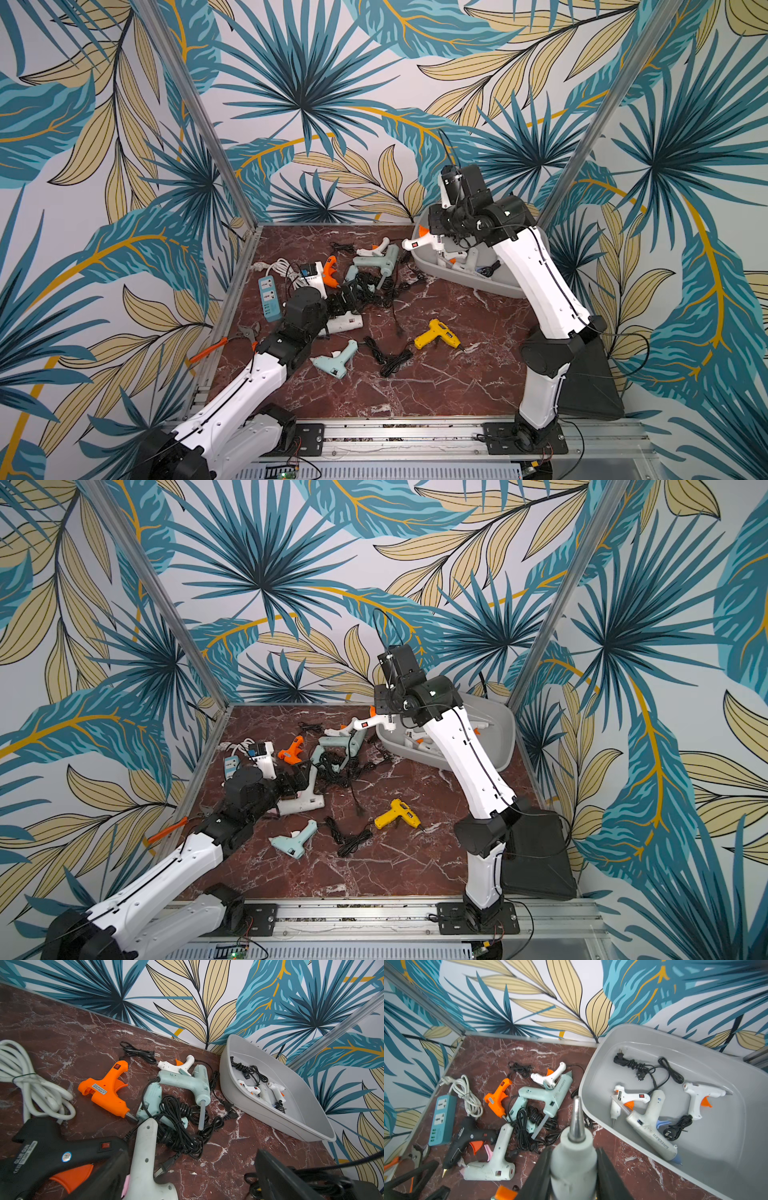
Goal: Put the hot melt glue gun into the storage box
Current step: Pick up the hot melt adhesive gun from the center of the board, then place the hot melt adhesive gun in the storage box.
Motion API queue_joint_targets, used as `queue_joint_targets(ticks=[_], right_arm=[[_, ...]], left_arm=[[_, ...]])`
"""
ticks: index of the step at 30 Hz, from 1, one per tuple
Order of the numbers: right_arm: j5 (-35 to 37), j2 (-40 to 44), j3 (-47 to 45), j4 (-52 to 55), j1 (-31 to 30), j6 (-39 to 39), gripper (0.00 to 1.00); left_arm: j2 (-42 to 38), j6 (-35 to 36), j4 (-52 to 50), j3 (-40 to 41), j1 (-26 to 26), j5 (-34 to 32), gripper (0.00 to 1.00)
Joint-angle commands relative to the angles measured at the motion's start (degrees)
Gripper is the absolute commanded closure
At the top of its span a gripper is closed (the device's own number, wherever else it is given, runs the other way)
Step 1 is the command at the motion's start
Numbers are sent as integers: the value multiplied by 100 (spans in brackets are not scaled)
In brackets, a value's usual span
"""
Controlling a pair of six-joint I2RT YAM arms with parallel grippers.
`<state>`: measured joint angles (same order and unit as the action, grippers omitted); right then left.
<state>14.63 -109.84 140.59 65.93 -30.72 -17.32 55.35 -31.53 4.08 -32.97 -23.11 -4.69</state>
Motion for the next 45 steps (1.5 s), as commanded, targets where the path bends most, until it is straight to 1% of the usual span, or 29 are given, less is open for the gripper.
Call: queue_joint_targets(ticks=[1, 6, 11, 16, 20, 27, 30, 32, 36, 40, 43, 45], right_arm=[[203, -209, 341, 280, 174, -136, 100], [612, -381, 1028, 183, 655, -423, 100], [676, -439, 1131, -493, 1321, -889, 100], [1476, -485, 1132, -1079, 1611, -1101, 100], [2133, -485, 1071, -1464, 1639, -1056, 100], [3236, -637, 1023, -2041, 1639, -765, 100], [3459, -756, 1024, -2308, 1639, -567, 100], [3522, -868, 997, -2373, 1639, -515, 100], [3626, -1076, 844, -2510, 1628, -448, 100], [3999, -1304, 816, -2749, 1398, 62, 100], [4218, -1409, 694, -2743, 1276, 163, 100], [4270, -1417, 478, -2725, 1262, 77, 100]], left_arm=[[-76, 33, 49, 90, 61, 20, 0], [-90, 39, 55, 89, 76, 29, 0], [-60, -2, 117, 115, 75, 100, 0], [-73, 23, 46, 115, 79, 89, 0], [-72, 49, 26, 115, 87, 65, 0], [-5, 59, 50, 98, 96, 99, 0], [5, 65, 15, 80, 95, 100, 0], [4, 78, -3, 83, 101, 259, 0], [10, 106, -43, 56, 112, 249, 0], [-15, 129, -98, 42, 122, 274, 0], [-31, 122, -86, 71, 116, 272, 0], [-25, 121, -57, 98, 120, 276, 0]])
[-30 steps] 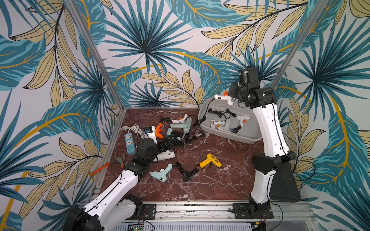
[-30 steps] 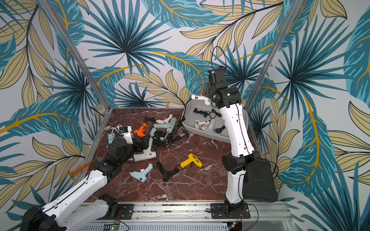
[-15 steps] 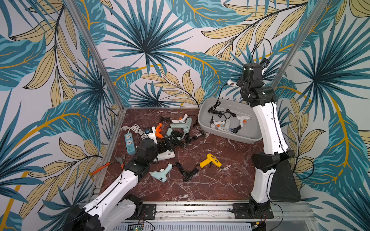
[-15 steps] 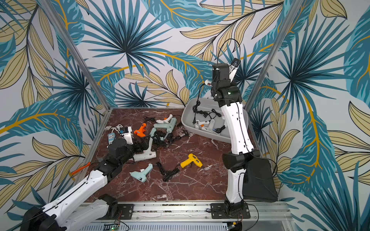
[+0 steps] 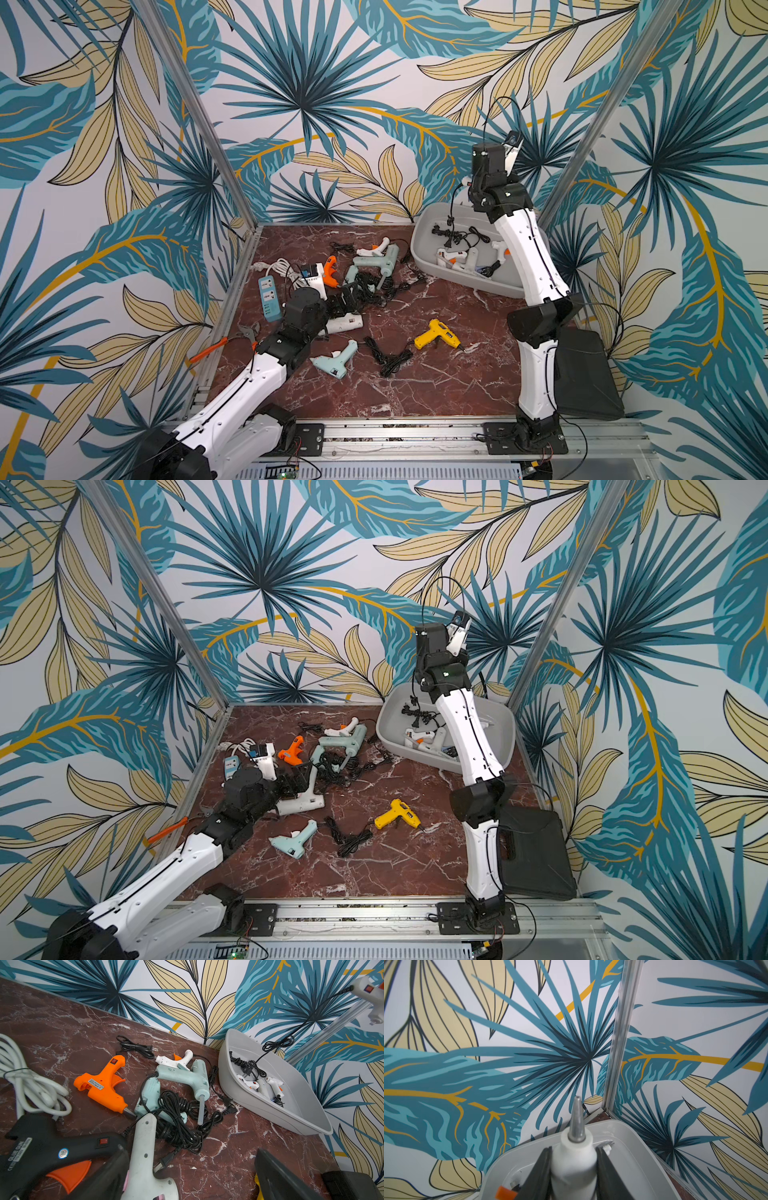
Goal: Put the hot melt glue gun into the storage box
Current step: Place the hot melt adhesive gun in the storage box.
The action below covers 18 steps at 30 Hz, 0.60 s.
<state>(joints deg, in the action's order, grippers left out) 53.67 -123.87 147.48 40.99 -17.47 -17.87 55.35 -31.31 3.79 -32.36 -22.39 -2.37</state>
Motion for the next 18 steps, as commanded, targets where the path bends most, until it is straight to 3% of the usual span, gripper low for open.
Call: queue_joint_targets(ticks=[1, 18], right_arm=[[370, 4, -358, -230, -63, 80, 100], [-115, 236, -3062, -345, 157, -1162, 100]], left_arm=[[-20, 100, -33, 37, 55, 55, 0], [-114, 106, -97, 89, 66, 174, 0]])
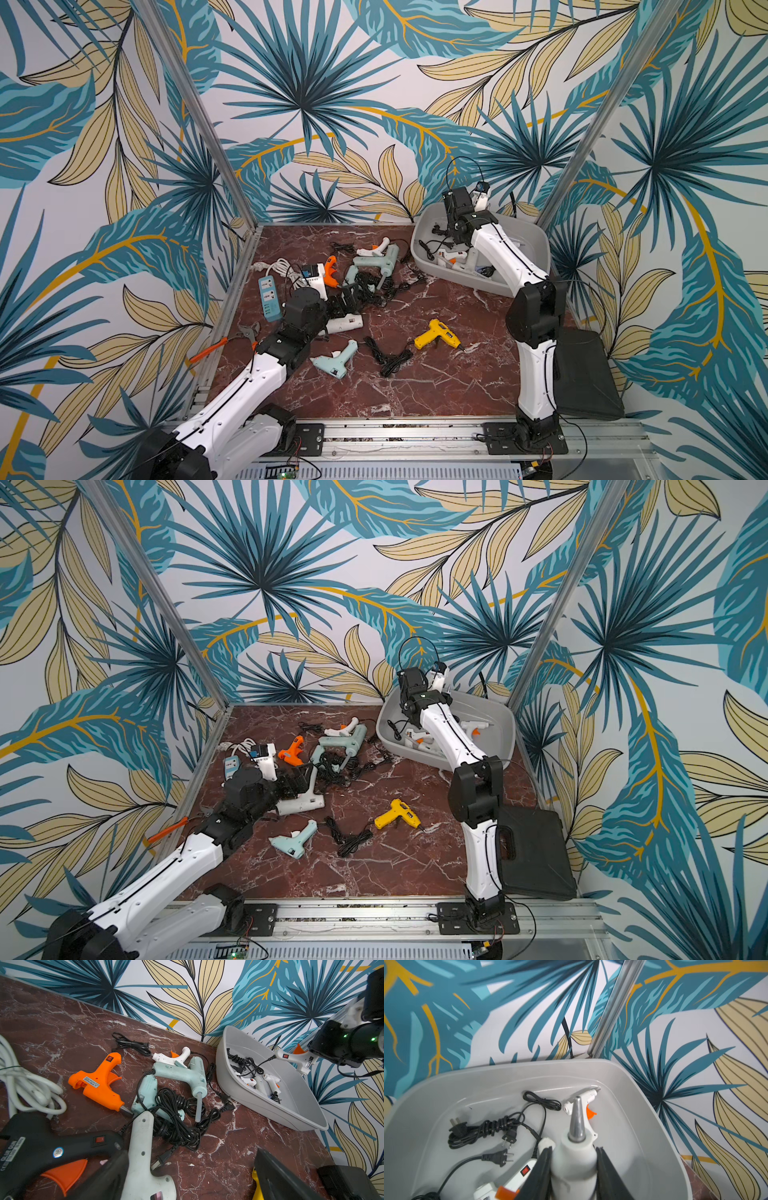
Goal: Put the hot melt glue gun into the storage box
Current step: Place the hot melt adhesive gun in the storage box.
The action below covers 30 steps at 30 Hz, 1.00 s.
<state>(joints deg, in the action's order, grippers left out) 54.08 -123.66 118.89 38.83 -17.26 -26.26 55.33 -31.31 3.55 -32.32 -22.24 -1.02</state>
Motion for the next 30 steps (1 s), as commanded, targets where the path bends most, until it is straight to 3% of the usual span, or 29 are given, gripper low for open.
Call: queue_joint_targets(ticks=[1, 13, 21, 25, 30], right_arm=[[-231, 162, -247, -130, 188, -329, 100], [-1266, -450, -535, -130, 681, -504, 95], [-2023, -841, -464, 33, 1026, -772, 87], [-2336, -964, -413, 107, 1152, -822, 79], [-2580, -1096, -267, 238, 1231, -842, 60]], left_arm=[[-127, 113, -83, 85, 51, 40, 0], [-126, 90, -76, 94, 53, 49, 0], [-111, 90, -95, 94, 52, 30, 0], [-102, 90, -70, 86, 55, 27, 0], [-66, 57, -49, 85, 56, 51, 0]])
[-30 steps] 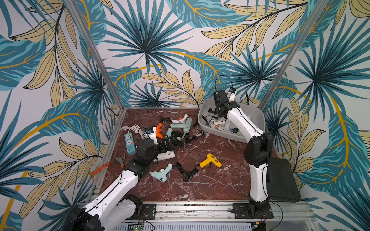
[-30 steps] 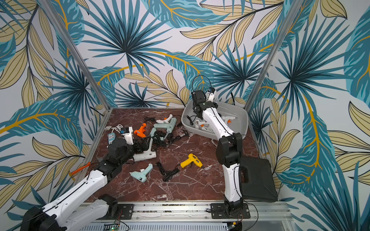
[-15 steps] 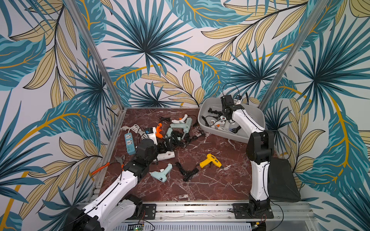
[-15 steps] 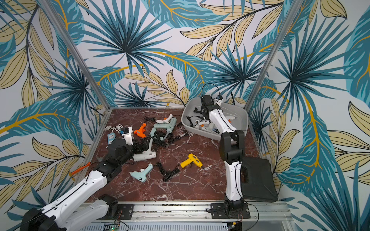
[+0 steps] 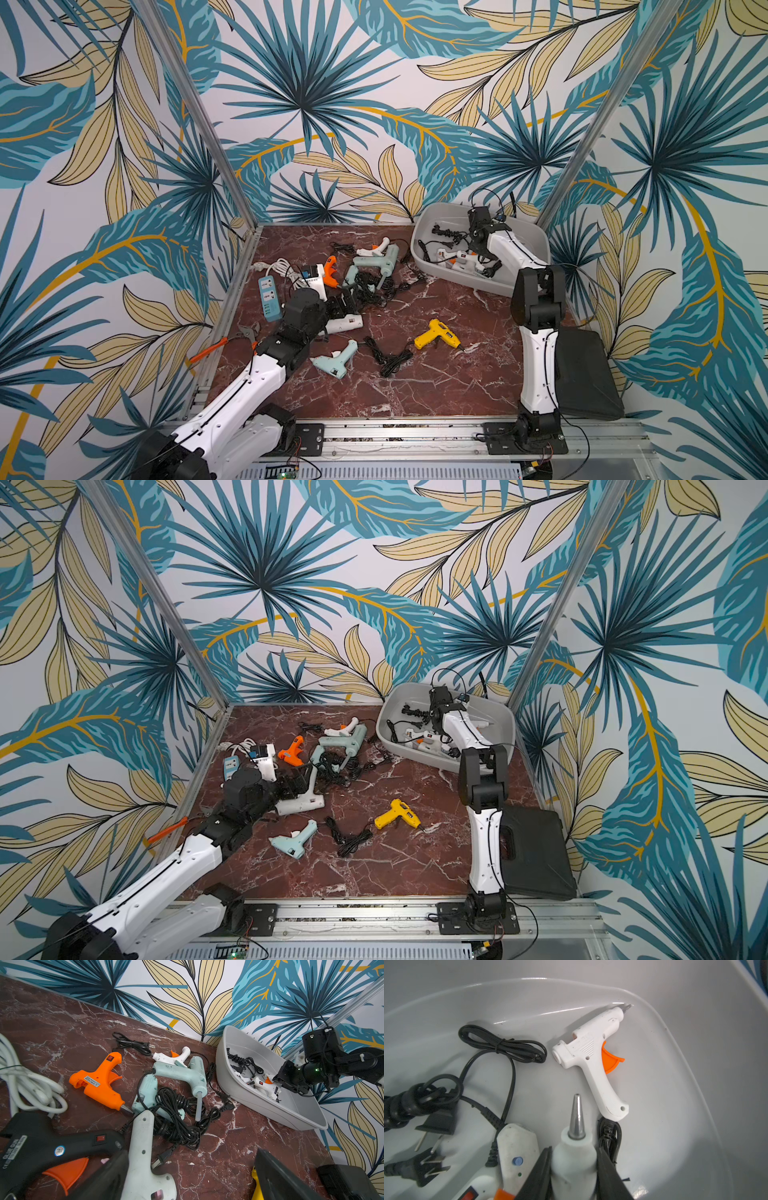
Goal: Put the hot melt glue gun into the storage box
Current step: Place the hot melt adhesive gun in the storage box.
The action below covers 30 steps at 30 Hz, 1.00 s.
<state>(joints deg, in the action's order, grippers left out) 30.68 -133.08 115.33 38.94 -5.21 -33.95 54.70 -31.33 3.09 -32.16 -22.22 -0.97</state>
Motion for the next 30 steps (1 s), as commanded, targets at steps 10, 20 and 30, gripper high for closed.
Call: queue_joint_targets(ticks=[10, 20, 30], right_arm=[[-610, -93, 146, 314, 82, 78, 41], [-1362, 859, -292, 299, -118, 729, 41], [-2083, 2432, -2376, 0, -746, 917, 41]], left_arm=[[-29, 75, -41, 64, 59, 23, 0], [99, 229, 129, 79, 52, 395, 0], [1065, 860, 392, -355, -213, 1952, 0]])
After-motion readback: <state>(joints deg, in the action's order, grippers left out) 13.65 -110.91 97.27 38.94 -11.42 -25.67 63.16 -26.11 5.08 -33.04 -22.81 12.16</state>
